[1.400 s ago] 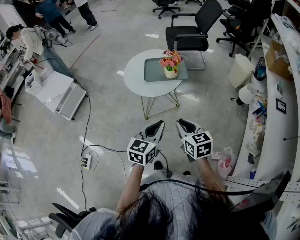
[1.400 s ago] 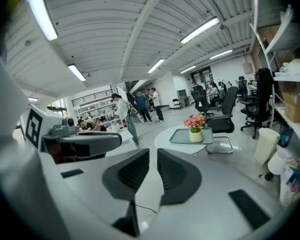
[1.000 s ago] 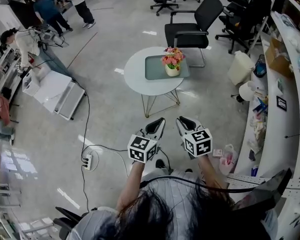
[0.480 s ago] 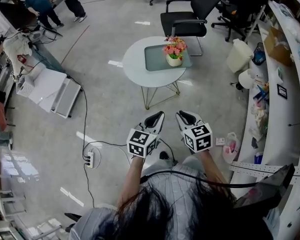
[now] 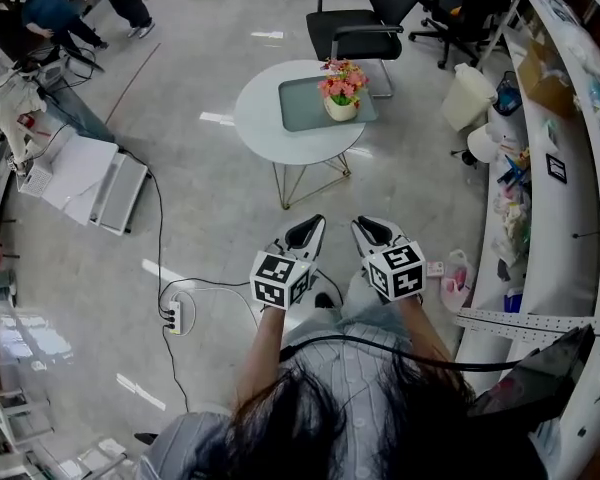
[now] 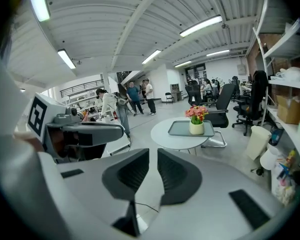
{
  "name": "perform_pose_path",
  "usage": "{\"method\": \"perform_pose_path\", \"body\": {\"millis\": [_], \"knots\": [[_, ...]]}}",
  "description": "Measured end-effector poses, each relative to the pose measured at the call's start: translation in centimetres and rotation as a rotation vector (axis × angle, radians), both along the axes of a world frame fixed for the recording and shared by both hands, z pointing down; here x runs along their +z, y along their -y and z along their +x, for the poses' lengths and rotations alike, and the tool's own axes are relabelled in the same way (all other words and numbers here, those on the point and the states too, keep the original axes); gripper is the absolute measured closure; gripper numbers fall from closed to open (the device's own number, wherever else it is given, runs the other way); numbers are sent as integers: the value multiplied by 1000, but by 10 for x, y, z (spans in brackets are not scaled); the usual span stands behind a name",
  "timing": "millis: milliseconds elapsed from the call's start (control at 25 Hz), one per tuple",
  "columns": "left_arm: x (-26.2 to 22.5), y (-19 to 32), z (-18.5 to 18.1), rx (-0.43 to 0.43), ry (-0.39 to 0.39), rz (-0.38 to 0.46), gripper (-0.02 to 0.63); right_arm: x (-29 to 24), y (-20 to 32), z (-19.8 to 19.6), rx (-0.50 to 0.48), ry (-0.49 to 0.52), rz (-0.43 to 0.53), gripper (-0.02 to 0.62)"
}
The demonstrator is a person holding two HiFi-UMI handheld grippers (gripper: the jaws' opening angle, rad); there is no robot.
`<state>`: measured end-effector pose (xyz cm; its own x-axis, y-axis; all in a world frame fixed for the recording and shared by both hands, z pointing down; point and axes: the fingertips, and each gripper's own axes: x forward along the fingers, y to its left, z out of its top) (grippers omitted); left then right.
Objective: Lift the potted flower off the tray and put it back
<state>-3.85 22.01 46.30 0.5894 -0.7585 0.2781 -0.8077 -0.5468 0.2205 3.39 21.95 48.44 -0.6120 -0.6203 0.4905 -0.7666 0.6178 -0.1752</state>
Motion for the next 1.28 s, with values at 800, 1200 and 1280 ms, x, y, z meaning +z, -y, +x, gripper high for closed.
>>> {"method": "perform_pose_path", "body": {"millis": [800,1200,1280], "knots": [[35,101,-21,-66,4,-93,584,40,114,-10,-64,-19,-79,526],[37,182,-11,-76,-3,-111,584,49,204,2,-96,-30,-97,526],[40,194,-10,-76,10,-121,584,49,219,5,-98,-25,-98,526]]}}
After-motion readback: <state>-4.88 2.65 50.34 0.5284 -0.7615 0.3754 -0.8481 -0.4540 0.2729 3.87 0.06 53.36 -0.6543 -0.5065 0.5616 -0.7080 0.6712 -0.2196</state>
